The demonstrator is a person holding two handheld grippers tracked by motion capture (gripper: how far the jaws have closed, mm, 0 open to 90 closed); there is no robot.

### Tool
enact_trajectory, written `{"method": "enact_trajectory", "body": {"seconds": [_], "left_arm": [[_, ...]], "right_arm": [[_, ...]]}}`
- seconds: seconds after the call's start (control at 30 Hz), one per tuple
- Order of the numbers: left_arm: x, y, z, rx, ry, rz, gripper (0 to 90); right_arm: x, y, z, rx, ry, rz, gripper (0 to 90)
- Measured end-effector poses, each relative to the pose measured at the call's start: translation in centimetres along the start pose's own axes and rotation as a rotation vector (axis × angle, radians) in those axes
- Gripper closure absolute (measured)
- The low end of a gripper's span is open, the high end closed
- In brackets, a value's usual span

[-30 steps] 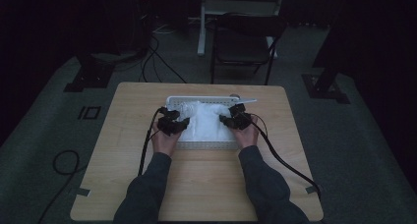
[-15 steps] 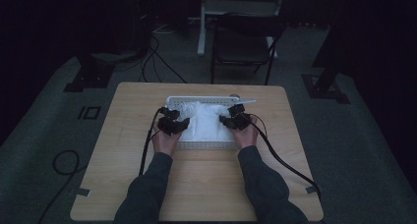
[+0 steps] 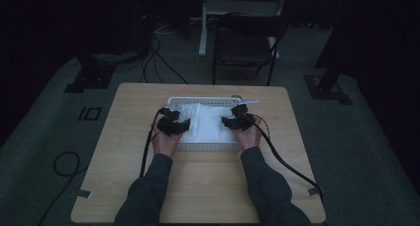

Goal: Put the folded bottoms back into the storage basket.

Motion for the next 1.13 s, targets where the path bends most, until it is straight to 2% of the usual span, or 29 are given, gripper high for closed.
{"method": "enact_trajectory", "body": {"seconds": [0.07, 0.1, 0.17, 0.2, 0.23, 0.33, 0.37, 0.63, 0.9, 1.03, 1.13], "left_arm": [[0.4, -0.3, 0.0, -0.012, -0.01, -0.007, 40.9], [1.0, -0.8, -0.1, -0.028, -0.012, -0.028, 39.2], [1.3, -1.1, -0.1, -0.042, -0.019, -0.03, 37.9], [1.7, -1.4, -0.2, -0.049, -0.025, -0.031, 37.9], [2.4, -2.0, -0.3, -0.062, -0.035, -0.032, 36.5], [3.1, -2.5, -0.2, -0.07, -0.047, -0.041, 35.6], [3.5, -2.8, -0.2, -0.079, -0.054, -0.043, 35.6], [5.6, -4.4, 1.0, -0.119, -0.08, -0.063, 35.5], [7.1, -5.0, 2.8, -0.12, -0.101, -0.086, 35.2], [7.9, -5.1, 3.7, -0.111, -0.12, -0.098, 35.2], [8.7, -4.9, 4.5, -0.094, -0.126, -0.115, 35.0]], "right_arm": [[-0.2, -0.2, 0.0, -0.002, -0.002, 0.013, 46.4], [-0.4, -0.6, 0.0, -0.01, -0.002, 0.023, 42.7], [-0.7, -1.2, -0.2, -0.023, -0.01, 0.045, 39.8], [-0.7, -1.2, -0.2, -0.023, -0.01, 0.045, 39.8], [-0.9, -1.8, -0.3, -0.037, -0.022, 0.066, 37.3], [-0.8, -2.5, -0.5, -0.057, -0.026, 0.074, 35.9], [-0.8, -3.3, -0.4, -0.08, -0.025, 0.071, 34.5], [-1.8, -4.8, 1.2, -0.092, -0.017, 0.095, 32.8], [-3.3, -6.7, 3.2, -0.113, 0.017, 0.113, 32.7], [-3.4, -7.4, 4.1, -0.104, 0.015, 0.119, 32.6], [-3.3, -8.2, 5.1, -0.104, -0.003, 0.131, 32.4]]}}
Point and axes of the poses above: each handheld gripper's, and its own axes: y roughly forward along the jaws, z roughly out of its underside, x roughly to its left, the point moved 8 cm from there along y, roughly forward along the jaws, and after that the axes turned 2 degrees about -z, right-handed, at the moved point
